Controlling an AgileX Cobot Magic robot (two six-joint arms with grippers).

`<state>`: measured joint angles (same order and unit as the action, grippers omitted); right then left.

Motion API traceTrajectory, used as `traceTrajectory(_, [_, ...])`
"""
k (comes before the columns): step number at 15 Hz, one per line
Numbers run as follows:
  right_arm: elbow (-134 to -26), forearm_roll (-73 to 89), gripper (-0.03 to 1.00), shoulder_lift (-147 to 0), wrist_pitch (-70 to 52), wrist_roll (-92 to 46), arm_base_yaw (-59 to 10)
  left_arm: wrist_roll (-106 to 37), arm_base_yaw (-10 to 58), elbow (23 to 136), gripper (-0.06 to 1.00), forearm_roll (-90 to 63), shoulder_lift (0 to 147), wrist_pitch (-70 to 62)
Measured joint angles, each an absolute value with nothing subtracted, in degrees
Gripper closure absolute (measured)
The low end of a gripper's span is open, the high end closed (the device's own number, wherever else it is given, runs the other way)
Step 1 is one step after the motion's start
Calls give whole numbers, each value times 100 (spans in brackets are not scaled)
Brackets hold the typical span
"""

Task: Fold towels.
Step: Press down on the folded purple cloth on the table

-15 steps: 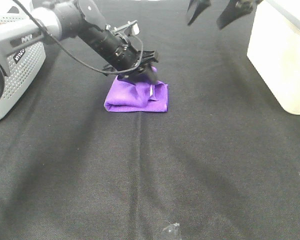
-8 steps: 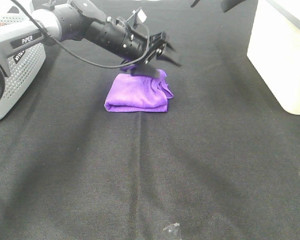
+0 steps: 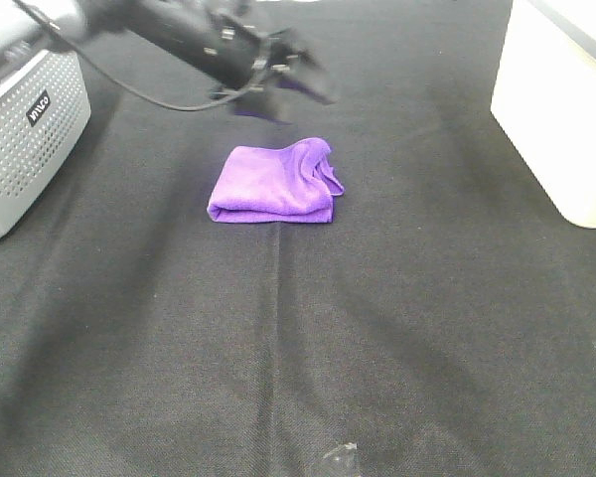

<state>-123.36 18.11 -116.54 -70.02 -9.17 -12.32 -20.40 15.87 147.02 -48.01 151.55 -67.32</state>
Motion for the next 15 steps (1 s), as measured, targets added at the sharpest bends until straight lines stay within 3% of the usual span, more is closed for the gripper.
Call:
traceTrajectory(2, [-12055,1925,18,-11614,-7002,-985,-1232,-1146,1335,15264,18,-2956,15149,-6910])
traceTrajectory(6, [-11918,3380,18,-11918,-6996,-2624,-1232,-487,1197,15315,18,-1369,14651,-6944])
traceTrajectory(11, [-11900,5684,18,-13344,-6990,-4612,-1232,-441,1100,15315,18,-676,13791,-6950])
traceTrajectory(15, [-12003,6096,18,-14158,-6979,-5306,-1352,-441,1049,15321,18,-682,13562,-6950])
